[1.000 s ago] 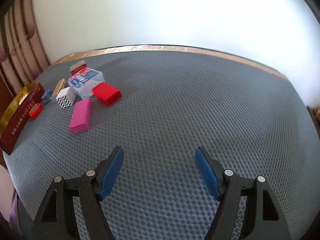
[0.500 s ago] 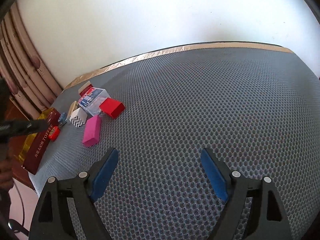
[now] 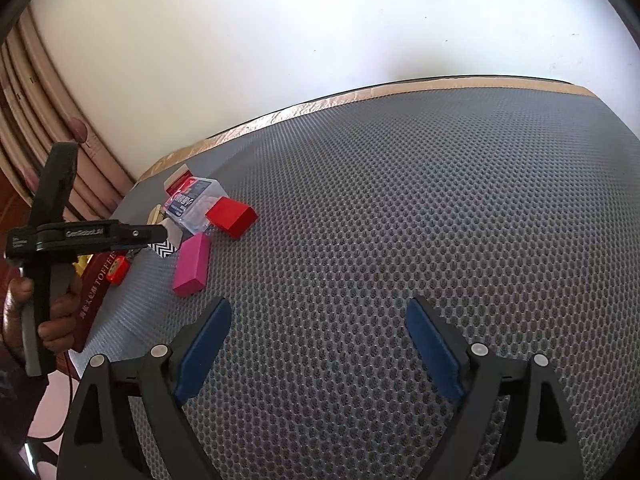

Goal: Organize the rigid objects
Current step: 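Grasp the small white cube with the left gripper, then place the white cube into the tin while the right gripper grasps the pink eraser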

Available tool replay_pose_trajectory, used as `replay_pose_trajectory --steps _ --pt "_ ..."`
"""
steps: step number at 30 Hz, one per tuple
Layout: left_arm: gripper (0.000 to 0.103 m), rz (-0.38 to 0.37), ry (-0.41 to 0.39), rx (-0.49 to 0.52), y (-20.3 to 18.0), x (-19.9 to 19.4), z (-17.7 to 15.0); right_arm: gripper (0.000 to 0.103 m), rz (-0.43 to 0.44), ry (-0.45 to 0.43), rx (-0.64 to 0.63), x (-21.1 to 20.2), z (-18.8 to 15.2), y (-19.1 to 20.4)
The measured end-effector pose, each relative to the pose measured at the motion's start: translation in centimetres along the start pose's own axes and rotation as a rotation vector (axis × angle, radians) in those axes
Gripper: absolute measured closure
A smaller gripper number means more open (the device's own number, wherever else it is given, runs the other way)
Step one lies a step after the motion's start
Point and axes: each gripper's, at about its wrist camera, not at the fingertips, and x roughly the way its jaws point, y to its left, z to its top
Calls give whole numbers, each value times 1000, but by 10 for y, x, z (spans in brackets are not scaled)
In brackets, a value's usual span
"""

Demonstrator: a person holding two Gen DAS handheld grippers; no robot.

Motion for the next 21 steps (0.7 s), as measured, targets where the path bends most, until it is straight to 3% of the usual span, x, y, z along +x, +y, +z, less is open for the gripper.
replay_pose_trajectory --steps 5,6,7,13,21 --pt "42 -3 22 9 0 18 6 14 5 2 1 4 2 1" --pt "52 -4 25 5 1 20 6 14 5 3 1 4 2 1" --pt "68 -10 32 1 2 23 6 14 6 2 2 4 2 2" --pt "73 2 -9 -15 6 14 -2 13 13 3 2 6 3 2" --pt "73 -95 -35 -100 15 -36 -59 13 -5 -10 -13 4 3 4"
